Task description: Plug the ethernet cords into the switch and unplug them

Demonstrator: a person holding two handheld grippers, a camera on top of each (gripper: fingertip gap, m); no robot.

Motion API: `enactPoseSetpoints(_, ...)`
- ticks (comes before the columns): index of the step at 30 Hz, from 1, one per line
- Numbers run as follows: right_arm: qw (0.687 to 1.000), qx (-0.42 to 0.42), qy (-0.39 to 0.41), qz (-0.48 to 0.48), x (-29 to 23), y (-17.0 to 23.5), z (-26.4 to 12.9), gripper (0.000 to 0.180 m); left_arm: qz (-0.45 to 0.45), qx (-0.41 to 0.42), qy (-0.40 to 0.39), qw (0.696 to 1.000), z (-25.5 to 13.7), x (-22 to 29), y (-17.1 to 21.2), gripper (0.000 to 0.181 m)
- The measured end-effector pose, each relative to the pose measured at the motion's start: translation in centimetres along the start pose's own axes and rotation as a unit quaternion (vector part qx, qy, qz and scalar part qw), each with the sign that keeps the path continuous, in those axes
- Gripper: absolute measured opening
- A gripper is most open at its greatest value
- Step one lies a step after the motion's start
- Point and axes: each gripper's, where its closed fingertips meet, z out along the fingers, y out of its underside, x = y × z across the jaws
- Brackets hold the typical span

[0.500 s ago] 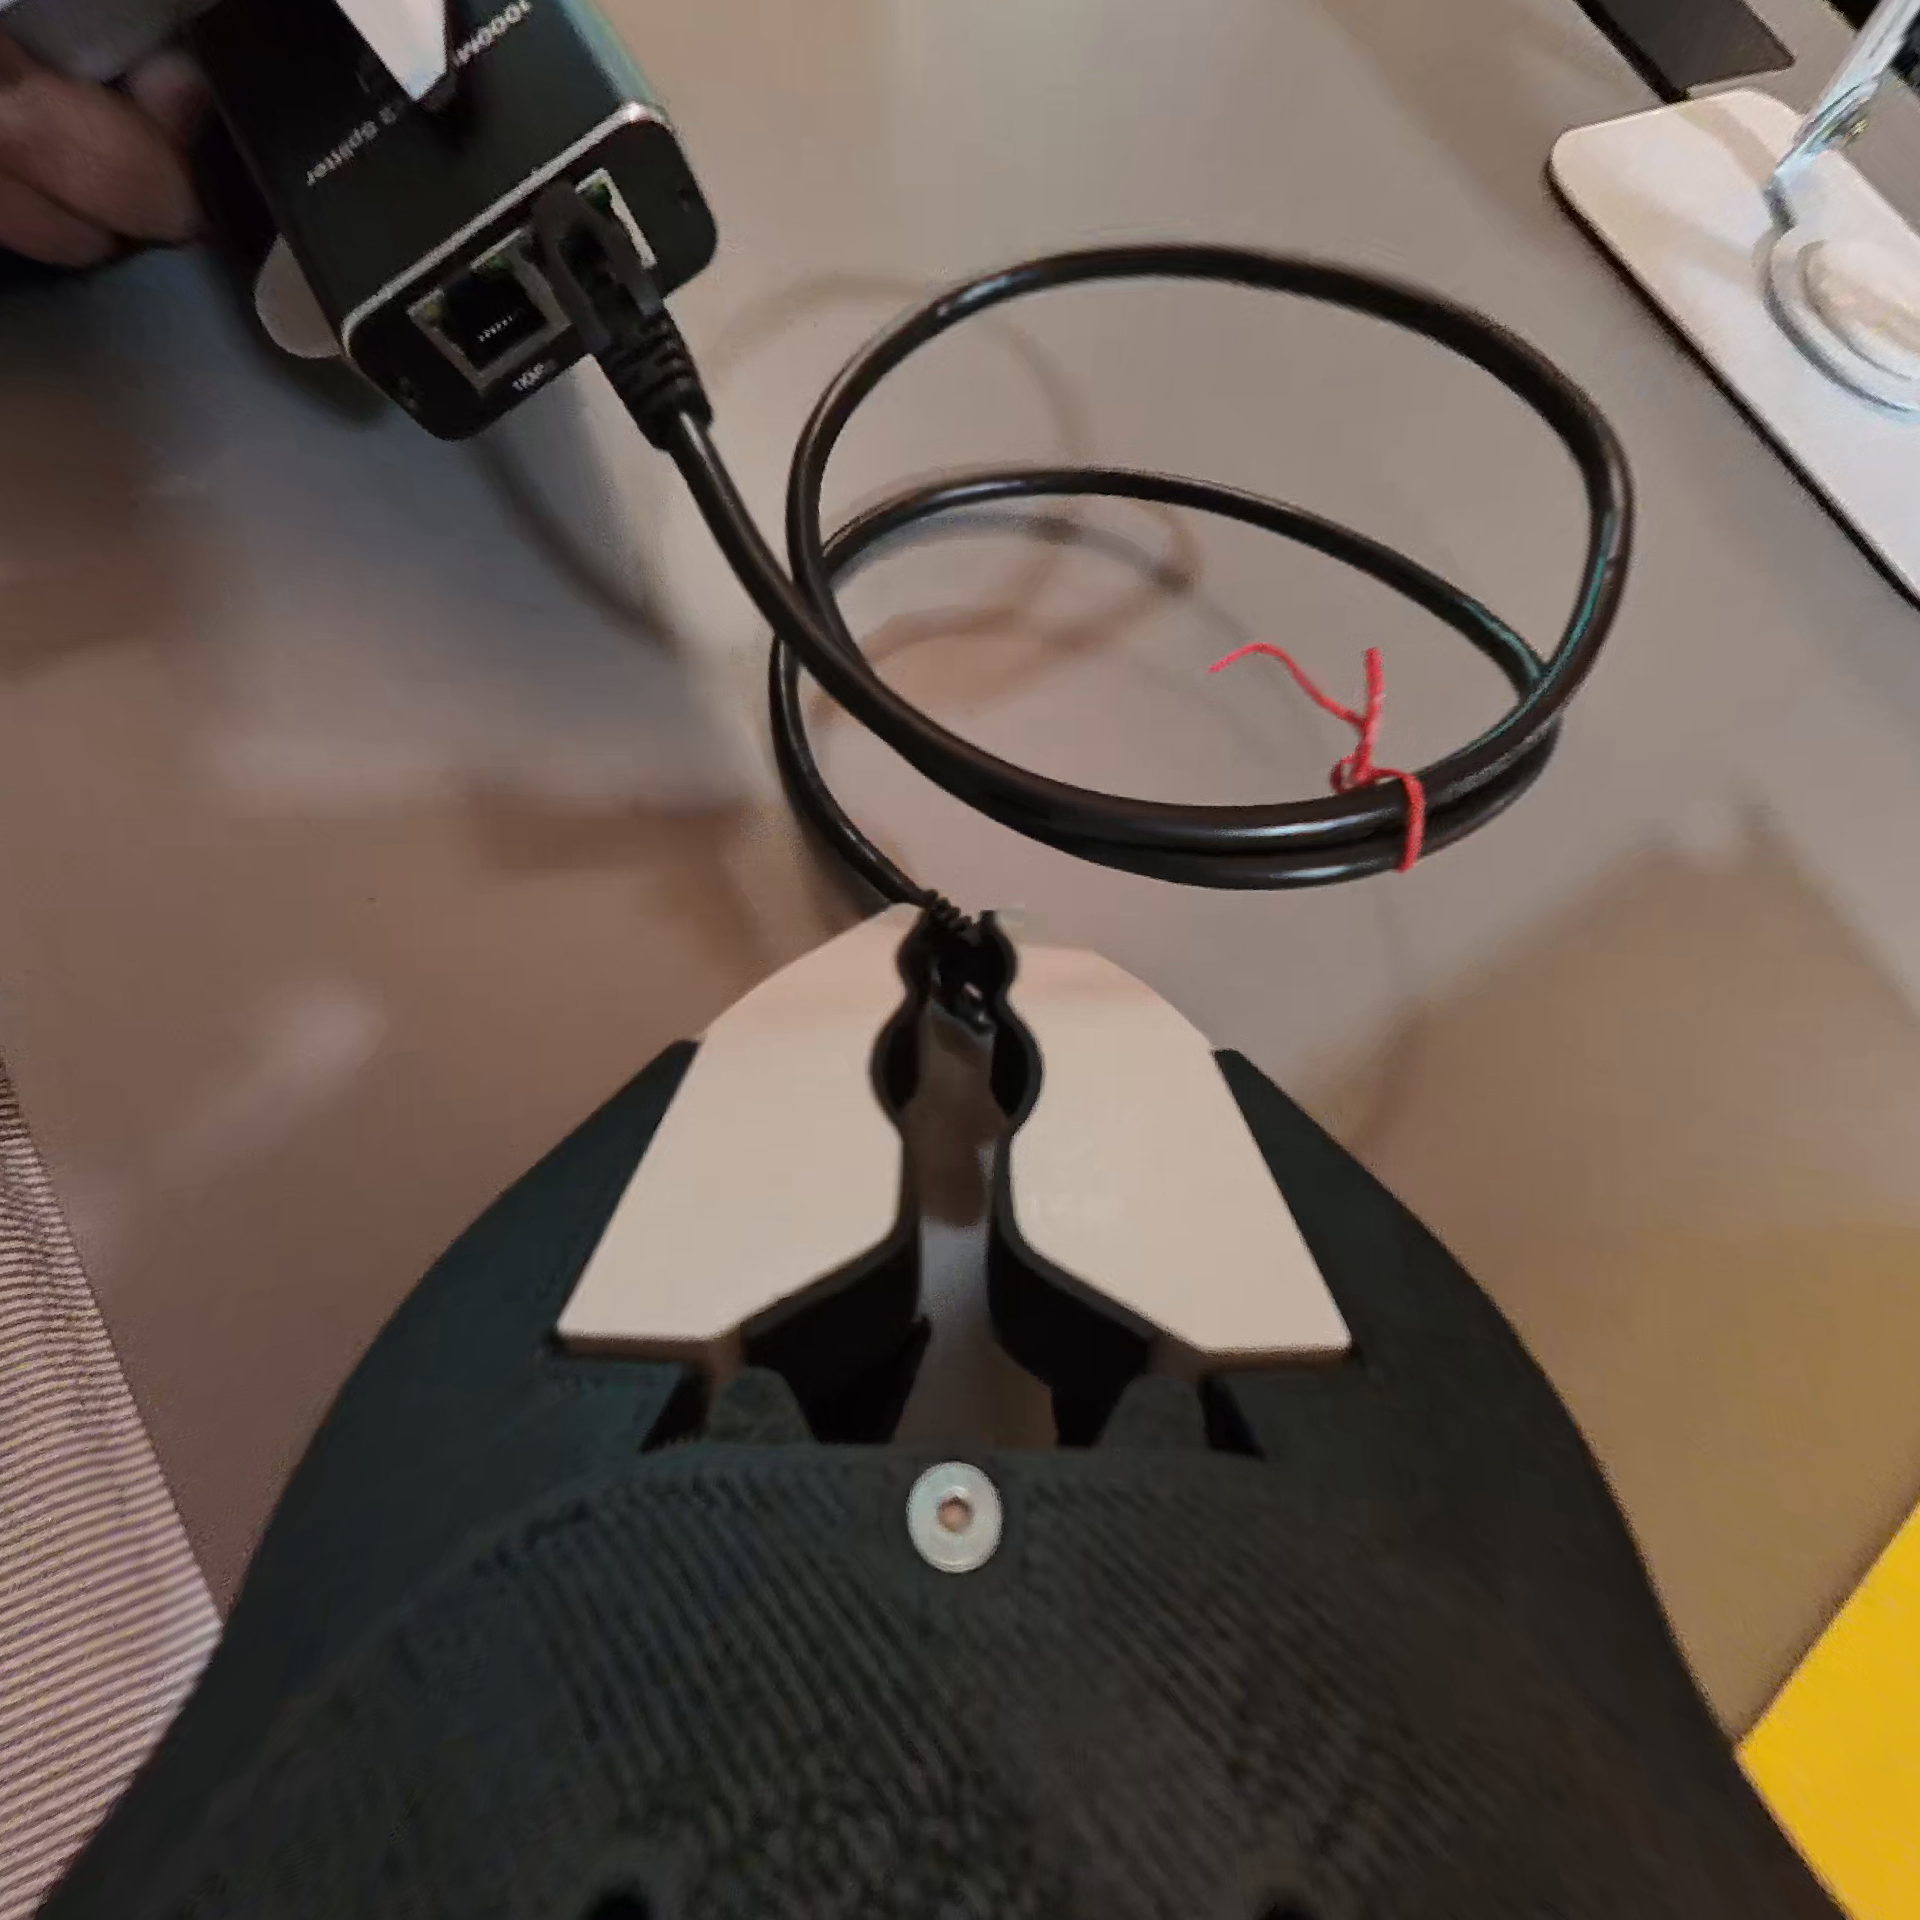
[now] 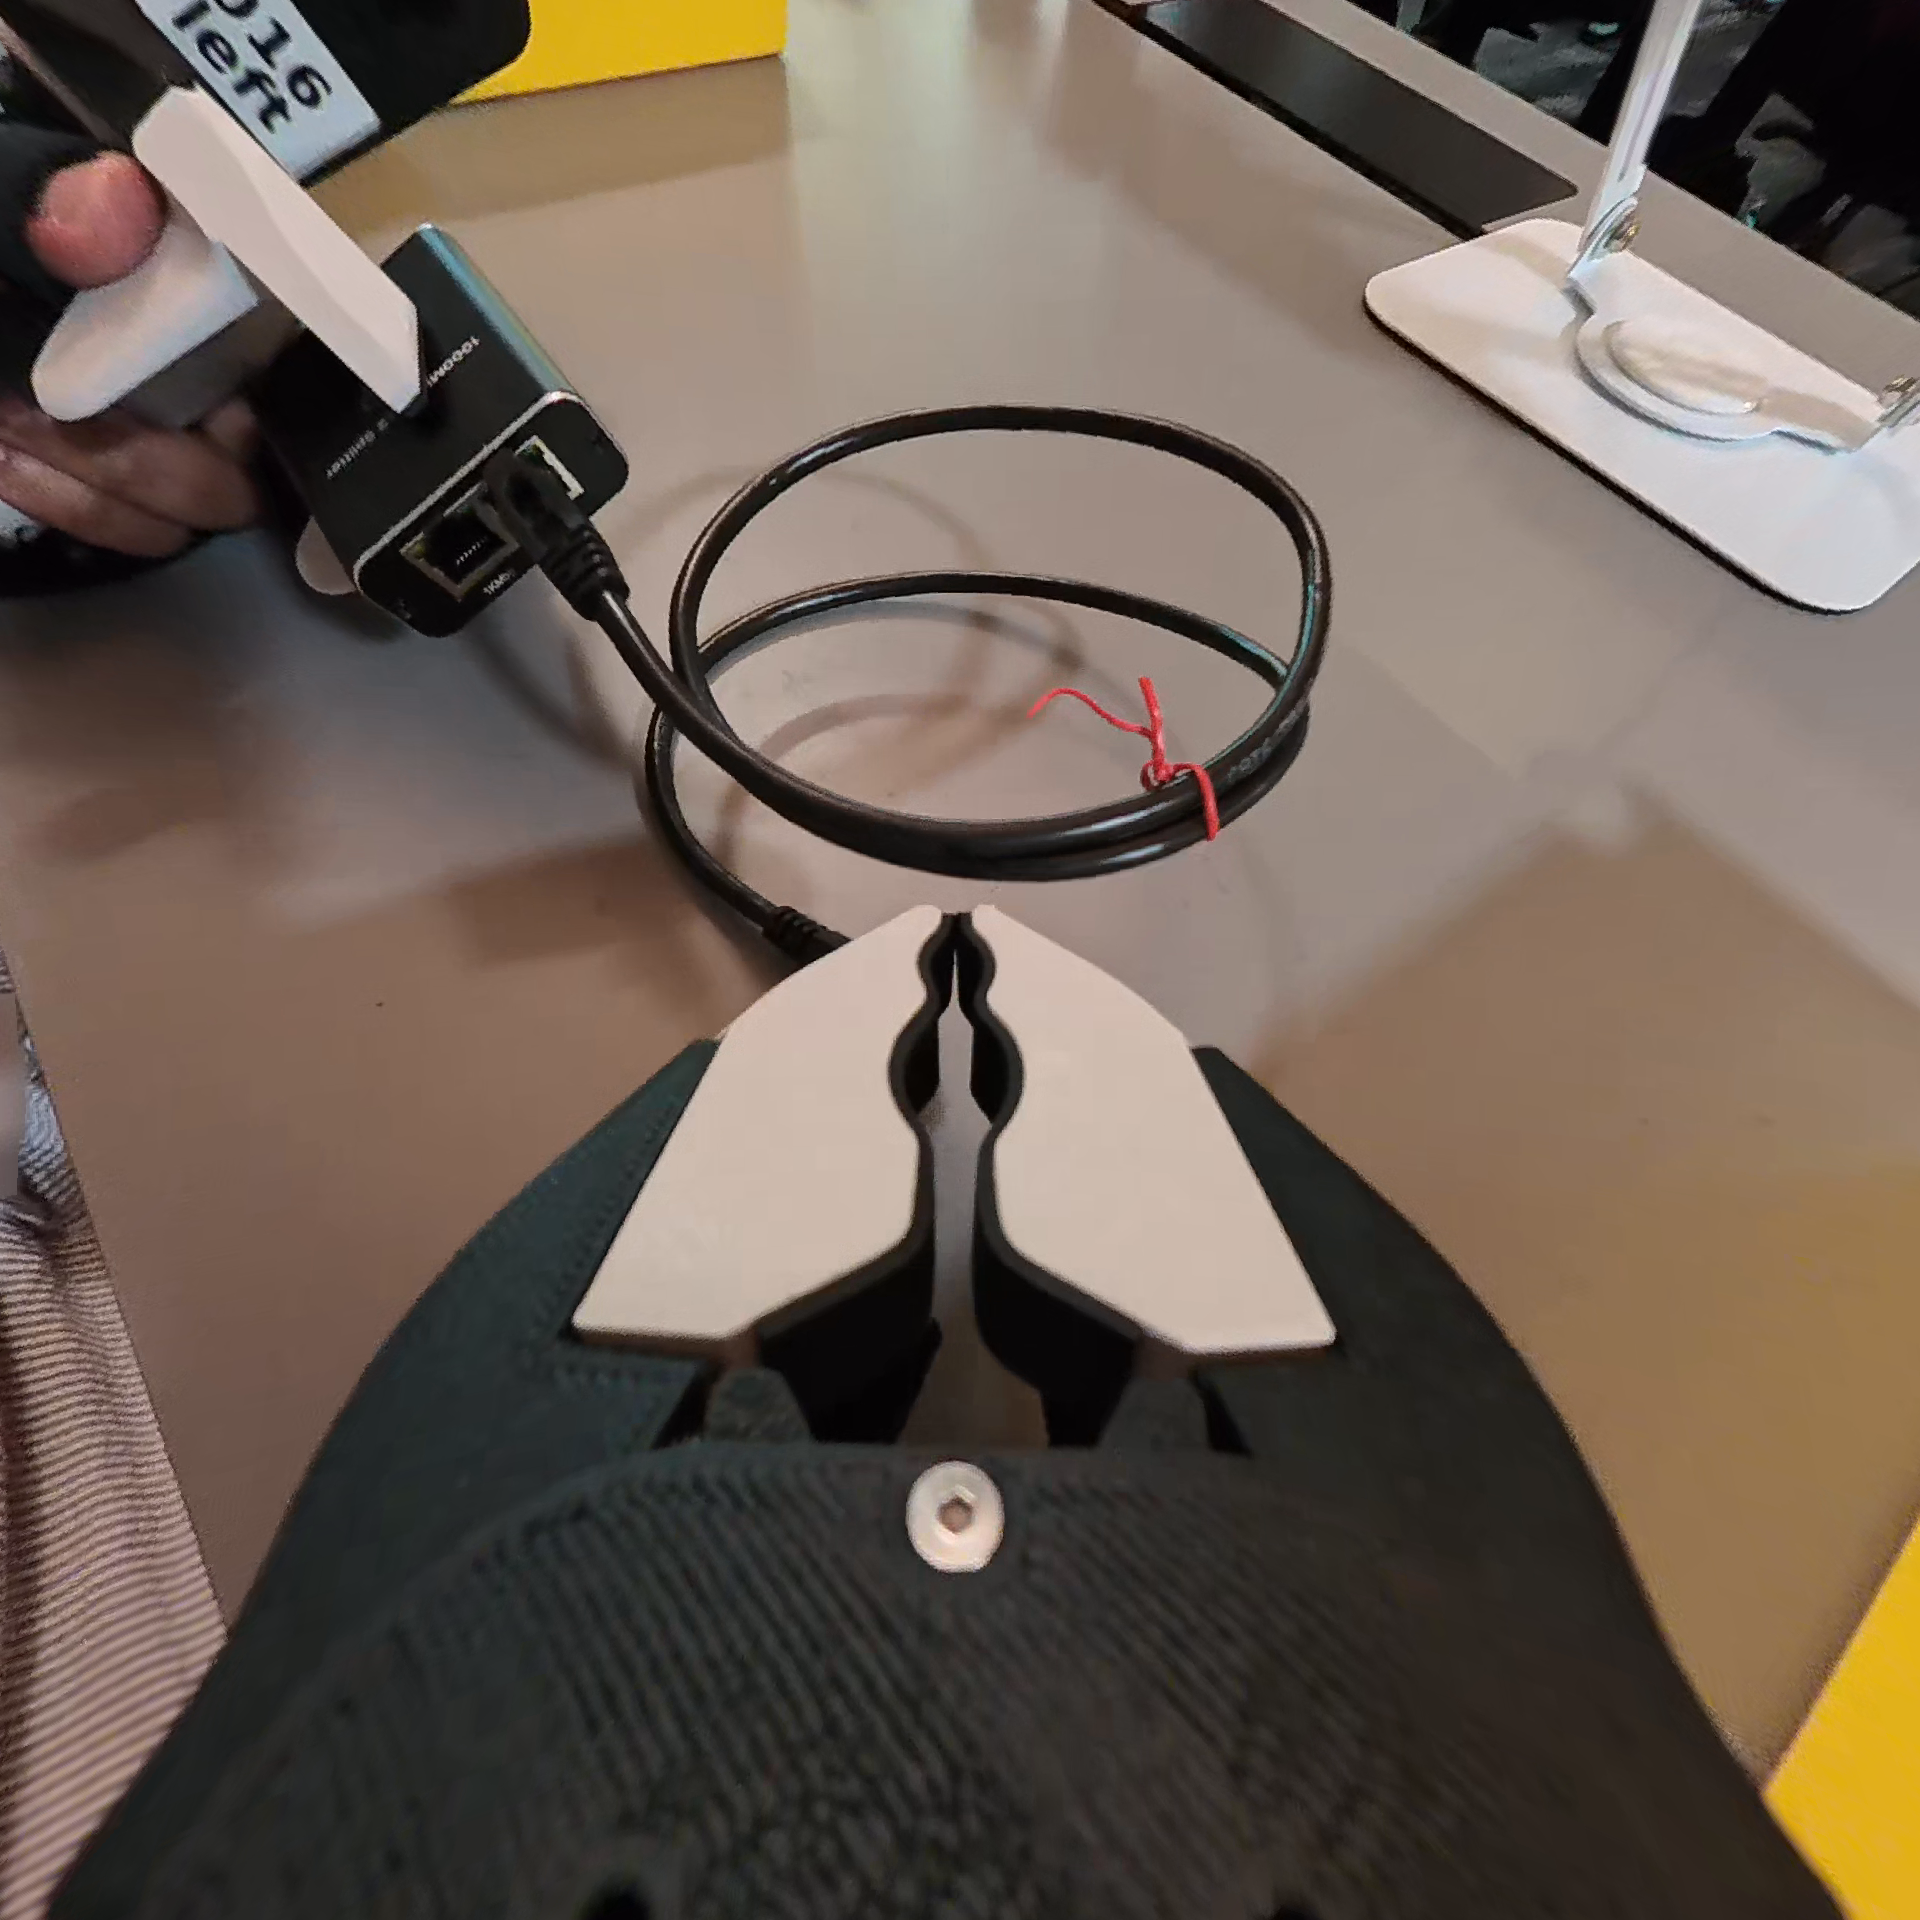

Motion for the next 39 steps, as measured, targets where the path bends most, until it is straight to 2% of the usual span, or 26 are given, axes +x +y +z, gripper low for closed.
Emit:
enactPoseSetpoints(10, 0.999, 0.054, 0.004, -0.002, 0.0, -1.8, -1.0, 0.000, -0.004, 0.011, 0.004, 1.000, -0.2, 0.0, -0.4, 0.023)
enactPoseSetpoints(17, 0.991, 0.130, 0.001, -0.043, -1.7, -4.9, -2.0, 0.000, 0.024, 0.038, -0.022, 0.999, -2.7, -0.6, -2.3, 0.023)
enactPoseSetpoints(21, 0.983, 0.175, -0.035, -0.047, -4.4, -8.2, -2.2, 0.004, 0.028, 0.033, -0.014, 0.999, -2.7, -0.4, -2.3, 0.023)
enactPoseSetpoints(27, 0.966, 0.205, -0.063, -0.144, -9.6, -14.2, -0.8, 0.005, 0.034, 0.029, -0.009, 0.999, -2.5, -0.2, -2.1, 0.023)
enactPoseSetpoints(34, 0.933, 0.241, -0.176, -0.202, -16.9, -22.7, 3.0, 0.008, 0.046, 0.055, -0.004, 0.997, -3.5, -0.1, -3.3, 0.023)
enactPoseSetpoints(39, 0.911, 0.173, -0.261, -0.270, -22.7, -26.4, 7.5, 0.008, 0.050, 0.061, -0.008, 0.997, -3.9, -0.3, -3.9, 0.023)
